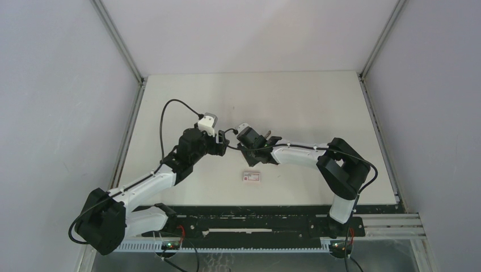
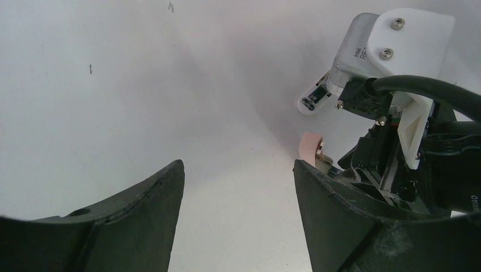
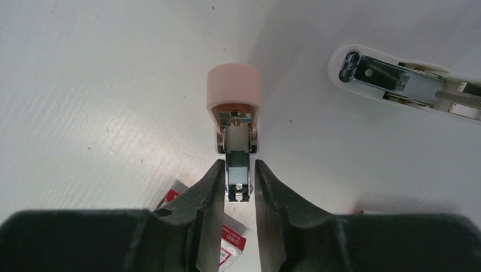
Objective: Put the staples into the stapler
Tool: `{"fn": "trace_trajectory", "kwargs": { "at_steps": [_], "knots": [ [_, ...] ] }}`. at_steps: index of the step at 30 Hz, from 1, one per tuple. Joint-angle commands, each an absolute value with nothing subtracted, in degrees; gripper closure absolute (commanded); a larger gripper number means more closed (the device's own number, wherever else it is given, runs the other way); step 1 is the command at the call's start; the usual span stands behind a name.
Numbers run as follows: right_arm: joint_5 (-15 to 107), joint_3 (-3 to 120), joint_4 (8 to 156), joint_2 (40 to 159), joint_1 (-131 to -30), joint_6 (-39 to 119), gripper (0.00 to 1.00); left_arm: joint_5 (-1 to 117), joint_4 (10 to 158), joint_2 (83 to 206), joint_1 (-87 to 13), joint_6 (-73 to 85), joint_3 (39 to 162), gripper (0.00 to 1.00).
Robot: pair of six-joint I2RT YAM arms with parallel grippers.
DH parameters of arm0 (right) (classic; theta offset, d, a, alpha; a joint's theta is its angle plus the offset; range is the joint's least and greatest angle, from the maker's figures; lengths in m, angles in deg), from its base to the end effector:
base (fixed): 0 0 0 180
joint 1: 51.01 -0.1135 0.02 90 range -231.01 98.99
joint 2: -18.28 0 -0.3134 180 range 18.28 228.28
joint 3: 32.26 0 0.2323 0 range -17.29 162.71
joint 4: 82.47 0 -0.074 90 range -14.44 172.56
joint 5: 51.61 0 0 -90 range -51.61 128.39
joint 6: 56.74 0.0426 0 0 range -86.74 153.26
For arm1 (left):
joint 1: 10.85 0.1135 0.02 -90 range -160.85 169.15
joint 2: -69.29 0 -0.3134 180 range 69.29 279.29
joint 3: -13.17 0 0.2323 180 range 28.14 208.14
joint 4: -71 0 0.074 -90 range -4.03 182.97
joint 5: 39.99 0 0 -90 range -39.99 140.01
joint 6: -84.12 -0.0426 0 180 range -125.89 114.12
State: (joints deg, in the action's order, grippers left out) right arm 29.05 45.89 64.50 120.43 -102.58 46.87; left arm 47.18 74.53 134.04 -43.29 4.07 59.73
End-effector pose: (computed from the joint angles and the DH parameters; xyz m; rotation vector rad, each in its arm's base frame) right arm 0.2300 0.2788 0.2280 -0.7747 2.4429 0.2320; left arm 0.1828 -0.1137 0.2813 0.3527 1.9434 -0.4387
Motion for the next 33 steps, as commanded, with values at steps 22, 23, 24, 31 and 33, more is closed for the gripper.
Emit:
{"fn": "trace_trajectory", "kwargs": {
  "at_steps": [22,23,24,31,33],
  "knots": [
    [33.0,46.6,58.9,103.0,-91.9,48.3,0.61,44.6,67.7,128.8,-43.1,6.3,54.9,0.24],
    [32.7,46.6,58.8,103.2,-90.9,48.5,0.61,44.6,67.6,129.1,-43.1,6.4,54.9,0.24],
    [32.6,46.5,58.9,103.6,-89.8,48.9,0.61,44.7,67.5,129.3,-43.1,6.4,54.9,0.24],
    [30.0,45.3,57.8,106.9,-86.1,53.6,0.6,44.0,67.3,129.2,-43.1,6.2,54.6,0.24],
    [28.7,43.4,57.7,106.6,-85.7,56.6,0.6,44.0,67.3,129.1,-43.1,6.2,54.5,0.24]
  ]
}}
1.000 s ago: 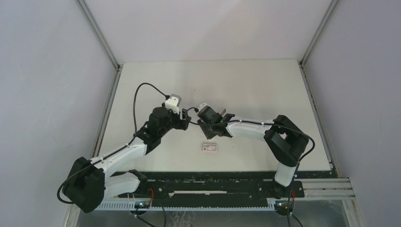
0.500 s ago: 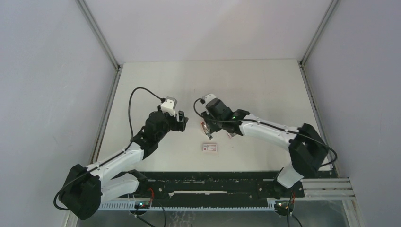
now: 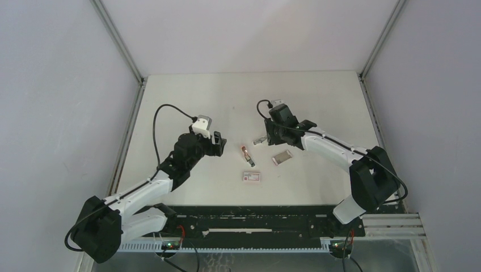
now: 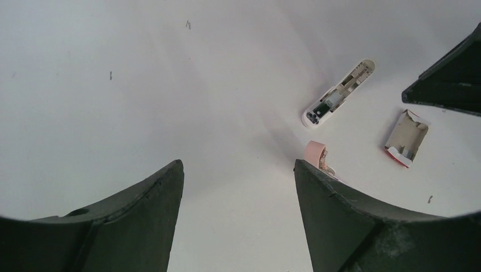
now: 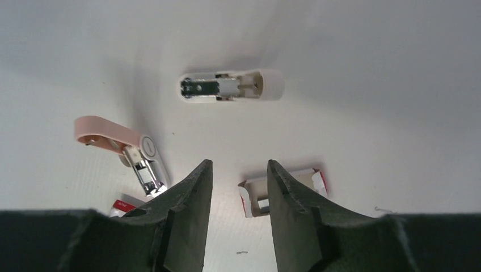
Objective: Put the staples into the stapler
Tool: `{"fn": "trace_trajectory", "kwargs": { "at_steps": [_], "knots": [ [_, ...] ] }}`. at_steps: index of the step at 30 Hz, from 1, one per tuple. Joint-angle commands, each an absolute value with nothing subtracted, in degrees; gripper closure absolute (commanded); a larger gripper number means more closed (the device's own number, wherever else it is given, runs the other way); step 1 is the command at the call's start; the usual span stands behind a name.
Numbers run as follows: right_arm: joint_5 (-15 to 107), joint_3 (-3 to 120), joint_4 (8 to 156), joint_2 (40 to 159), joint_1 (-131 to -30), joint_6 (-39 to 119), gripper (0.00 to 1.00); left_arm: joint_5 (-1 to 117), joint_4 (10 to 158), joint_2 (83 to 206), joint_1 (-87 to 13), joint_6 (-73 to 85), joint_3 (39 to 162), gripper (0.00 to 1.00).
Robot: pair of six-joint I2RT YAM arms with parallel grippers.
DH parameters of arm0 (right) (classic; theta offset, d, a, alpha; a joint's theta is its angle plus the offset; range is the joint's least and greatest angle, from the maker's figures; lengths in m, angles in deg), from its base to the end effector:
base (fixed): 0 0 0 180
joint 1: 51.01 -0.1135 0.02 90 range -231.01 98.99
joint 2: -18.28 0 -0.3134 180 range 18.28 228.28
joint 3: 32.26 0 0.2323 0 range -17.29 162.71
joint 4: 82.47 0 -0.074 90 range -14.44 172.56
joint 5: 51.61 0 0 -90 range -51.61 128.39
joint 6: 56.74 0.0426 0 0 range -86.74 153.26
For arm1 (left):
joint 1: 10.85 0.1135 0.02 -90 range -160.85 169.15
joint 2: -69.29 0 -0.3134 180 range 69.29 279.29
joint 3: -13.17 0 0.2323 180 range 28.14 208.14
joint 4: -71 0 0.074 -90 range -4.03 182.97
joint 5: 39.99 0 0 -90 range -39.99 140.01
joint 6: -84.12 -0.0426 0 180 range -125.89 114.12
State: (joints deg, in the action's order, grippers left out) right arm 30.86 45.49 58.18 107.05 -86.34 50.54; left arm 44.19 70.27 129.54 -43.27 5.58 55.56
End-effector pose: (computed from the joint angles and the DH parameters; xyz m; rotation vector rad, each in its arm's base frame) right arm 0.2606 0.1779 0.2929 -0.3276 2.4334 0.2471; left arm 0.1685 -0.1019 0.2801 0.2740 1.8709 -0.4321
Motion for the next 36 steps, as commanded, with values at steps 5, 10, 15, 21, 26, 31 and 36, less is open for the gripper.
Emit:
{"fn": "trace_trajectory", "kwargs": {
  "at_steps": [5,10,15,21,26,31,36],
  "knots": [
    [29.3,37.0,59.5,104.9,-85.2,62.3,0.62,44.3,67.2,129.0,-43.1,6.5,54.5,0.24],
    [28.8,34.4,59.4,105.0,-84.9,66.5,0.7,44.7,67.1,128.8,-43.1,6.8,54.4,0.24],
    [26.1,33.7,58.9,105.7,-84.8,70.3,0.76,44.4,67.1,128.4,-43.1,6.6,54.2,0.24],
    [26.0,33.7,58.5,106.5,-84.8,72.5,0.79,43.2,67.6,127.8,-43.1,6.0,54.1,0.24],
    [25.7,33.7,57.5,106.4,-84.9,74.0,0.81,43.6,67.6,127.8,-43.1,6.2,54.2,0.24],
    [25.7,33.7,57.3,107.2,-85.2,74.9,0.8,43.6,67.6,127.6,-43.1,6.3,54.2,0.24],
    [25.6,33.7,57.6,108.4,-85.5,75.4,0.8,43.6,67.7,127.2,-43.1,6.3,54.0,0.24]
  ]
}}
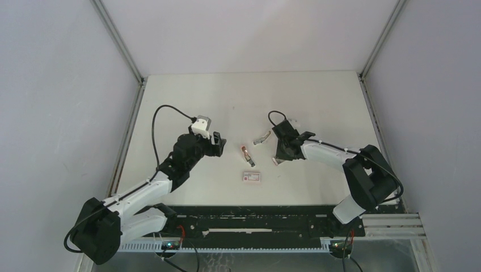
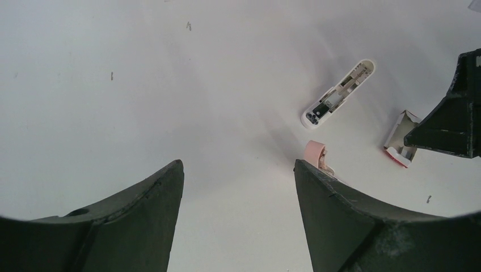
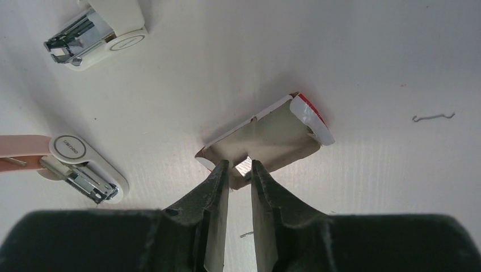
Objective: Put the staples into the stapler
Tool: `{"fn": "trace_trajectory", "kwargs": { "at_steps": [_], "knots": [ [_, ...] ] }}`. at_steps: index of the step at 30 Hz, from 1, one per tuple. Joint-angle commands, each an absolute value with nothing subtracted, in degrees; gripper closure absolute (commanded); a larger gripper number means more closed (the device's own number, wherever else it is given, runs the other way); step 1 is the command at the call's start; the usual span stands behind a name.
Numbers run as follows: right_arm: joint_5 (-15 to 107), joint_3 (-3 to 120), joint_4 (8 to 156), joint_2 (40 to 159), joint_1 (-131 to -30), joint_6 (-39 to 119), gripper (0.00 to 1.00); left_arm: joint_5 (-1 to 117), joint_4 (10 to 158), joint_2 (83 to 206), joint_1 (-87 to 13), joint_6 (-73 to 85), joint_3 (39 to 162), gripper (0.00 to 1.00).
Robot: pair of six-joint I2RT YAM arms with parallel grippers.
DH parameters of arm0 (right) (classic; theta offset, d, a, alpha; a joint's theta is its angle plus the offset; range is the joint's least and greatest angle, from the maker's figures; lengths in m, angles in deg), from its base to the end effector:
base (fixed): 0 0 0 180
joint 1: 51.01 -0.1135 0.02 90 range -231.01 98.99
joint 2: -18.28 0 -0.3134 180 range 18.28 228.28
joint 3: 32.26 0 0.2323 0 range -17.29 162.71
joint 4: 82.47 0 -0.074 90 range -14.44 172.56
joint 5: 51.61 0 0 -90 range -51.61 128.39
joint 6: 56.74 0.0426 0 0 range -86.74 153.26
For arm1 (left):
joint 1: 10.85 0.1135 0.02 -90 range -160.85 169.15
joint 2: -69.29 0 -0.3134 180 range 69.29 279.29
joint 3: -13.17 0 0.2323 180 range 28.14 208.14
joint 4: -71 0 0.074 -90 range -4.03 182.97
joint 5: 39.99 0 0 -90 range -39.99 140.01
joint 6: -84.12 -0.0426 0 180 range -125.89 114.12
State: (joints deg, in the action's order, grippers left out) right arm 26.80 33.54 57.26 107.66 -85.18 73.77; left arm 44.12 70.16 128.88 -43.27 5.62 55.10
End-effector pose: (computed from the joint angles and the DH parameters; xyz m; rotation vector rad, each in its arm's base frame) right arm 0.2369 0.1505 0.2301 0.2092 2.6467 0.1597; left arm 0.1662 -0.1004 0.2796 0.2713 1.8658 -0.4332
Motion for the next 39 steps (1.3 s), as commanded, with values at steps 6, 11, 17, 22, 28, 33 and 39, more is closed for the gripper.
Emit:
{"fn": "trace_trajectory", "kwargs": {
  "at_steps": [6,11,17,22,28,33,39],
  "knots": [
    [25.9,33.7,58.4,109.6,-85.6,75.5,0.8,43.6,67.7,126.8,-43.1,6.4,53.9,0.24],
    [26.0,33.7,59.0,110.3,-85.6,75.5,0.8,43.5,67.6,126.4,-43.1,6.4,53.9,0.24],
    [26.3,33.7,59.2,110.8,-86.0,75.5,0.8,43.6,67.7,126.2,-43.1,6.4,53.8,0.24],
    [26.8,33.7,59.9,111.7,-86.0,75.3,0.8,43.6,67.7,126.2,-43.1,6.5,53.8,0.24],
    [26.9,33.7,60.6,112.7,-85.9,74.9,0.86,43.6,67.7,126.1,-43.1,6.5,53.8,0.24],
    [27.1,33.7,60.9,111.8,-85.5,73.8,0.99,43.6,67.7,126.1,-43.1,6.5,53.7,0.24],
    [27.8,33.7,62.1,108.8,-85.2,69.3,1.0,43.6,67.7,126.0,-43.1,6.4,53.7,0.24]
  ]
}}
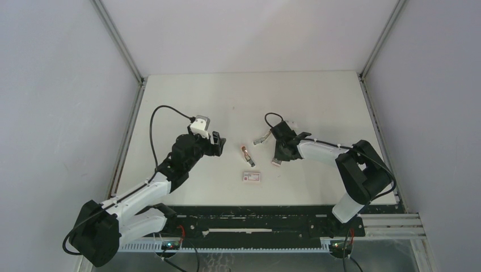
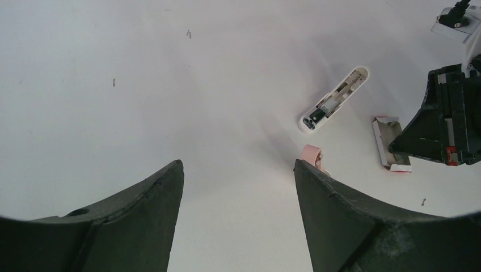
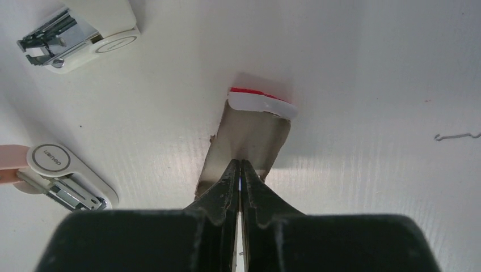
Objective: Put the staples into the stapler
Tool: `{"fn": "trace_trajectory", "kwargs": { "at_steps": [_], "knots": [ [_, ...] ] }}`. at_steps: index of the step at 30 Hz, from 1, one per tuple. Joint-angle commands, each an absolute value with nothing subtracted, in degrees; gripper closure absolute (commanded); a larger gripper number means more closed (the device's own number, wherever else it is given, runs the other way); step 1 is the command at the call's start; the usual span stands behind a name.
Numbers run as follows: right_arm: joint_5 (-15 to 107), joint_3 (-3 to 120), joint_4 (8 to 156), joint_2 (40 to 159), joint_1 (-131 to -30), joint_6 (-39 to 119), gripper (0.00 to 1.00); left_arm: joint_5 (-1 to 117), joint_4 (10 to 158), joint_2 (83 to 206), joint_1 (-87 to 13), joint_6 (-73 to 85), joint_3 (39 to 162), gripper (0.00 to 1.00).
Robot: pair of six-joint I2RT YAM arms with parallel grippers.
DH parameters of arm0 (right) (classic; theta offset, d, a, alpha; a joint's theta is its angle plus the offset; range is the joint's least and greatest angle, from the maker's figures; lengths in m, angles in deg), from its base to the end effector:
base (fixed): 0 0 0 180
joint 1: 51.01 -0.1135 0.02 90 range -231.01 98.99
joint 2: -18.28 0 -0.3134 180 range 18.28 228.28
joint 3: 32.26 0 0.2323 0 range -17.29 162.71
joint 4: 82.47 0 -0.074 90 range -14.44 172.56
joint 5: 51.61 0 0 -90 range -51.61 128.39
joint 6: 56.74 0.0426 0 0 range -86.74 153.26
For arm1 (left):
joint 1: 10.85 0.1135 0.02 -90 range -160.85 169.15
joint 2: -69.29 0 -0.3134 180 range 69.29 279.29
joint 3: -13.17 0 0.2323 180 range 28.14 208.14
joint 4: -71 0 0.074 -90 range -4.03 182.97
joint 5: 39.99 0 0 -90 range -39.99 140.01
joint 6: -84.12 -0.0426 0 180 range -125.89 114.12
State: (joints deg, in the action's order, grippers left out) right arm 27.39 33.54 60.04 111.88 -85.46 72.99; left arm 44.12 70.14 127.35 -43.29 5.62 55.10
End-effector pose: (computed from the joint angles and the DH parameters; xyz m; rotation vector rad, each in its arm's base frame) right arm 0.2467 0.1594 0.2127 0.1799 2.6748 0.1482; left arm 0.1624 -0.0980 0.2843 0.2658 1.8397 -0.4420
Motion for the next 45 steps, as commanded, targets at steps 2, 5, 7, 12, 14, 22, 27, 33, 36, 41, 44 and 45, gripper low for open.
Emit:
{"fn": "trace_trajectory", "kwargs": {
  "at_steps": [2,5,7,12,14,22,27,33,36,41,44,45],
  "knots": [
    [27.7,33.7,62.2,107.4,-85.2,67.6,1.0,43.5,67.7,126.0,-43.1,6.5,53.7,0.24],
    [27.5,33.7,62.0,105.5,-85.0,66.5,1.0,43.5,67.7,126.0,-43.1,6.5,53.7,0.24],
    [27.3,33.7,61.6,104.7,-85.0,66.4,1.0,43.5,67.7,125.9,-43.1,6.6,53.7,0.24],
    [26.3,33.1,60.9,103.9,-85.9,66.5,1.0,43.6,67.5,125.6,-43.1,6.8,53.5,0.24],
    [25.3,32.9,60.3,104.2,-86.2,67.0,1.0,43.6,67.5,125.6,-43.1,6.8,53.5,0.24],
    [24.4,33.0,58.7,106.2,-87.2,69.7,0.81,44.1,67.5,125.7,-43.1,7.0,53.6,0.24],
    [24.5,33.7,58.9,107.2,-87.3,69.5,0.79,44.1,67.5,125.7,-43.1,7.0,53.6,0.24],
    [24.5,34.0,59.0,108.9,-87.3,69.4,0.79,44.3,67.5,125.7,-43.1,7.0,53.6,0.24],
    [24.8,34.1,59.3,109.4,-87.3,69.2,0.79,44.3,67.5,125.8,-43.1,7.0,53.6,0.24],
    [24.9,34.1,59.8,109.6,-87.3,68.9,0.79,44.2,67.5,126.0,-43.1,7.0,53.7,0.24],
    [24.9,34.2,59.7,109.4,-87.3,68.9,0.8,44.3,67.5,126.0,-43.1,7.0,53.7,0.24],
    [24.9,34.2,59.8,109.3,-87.3,68.8,0.8,44.3,67.5,125.9,-43.1,7.0,53.6,0.24]
  ]
}}
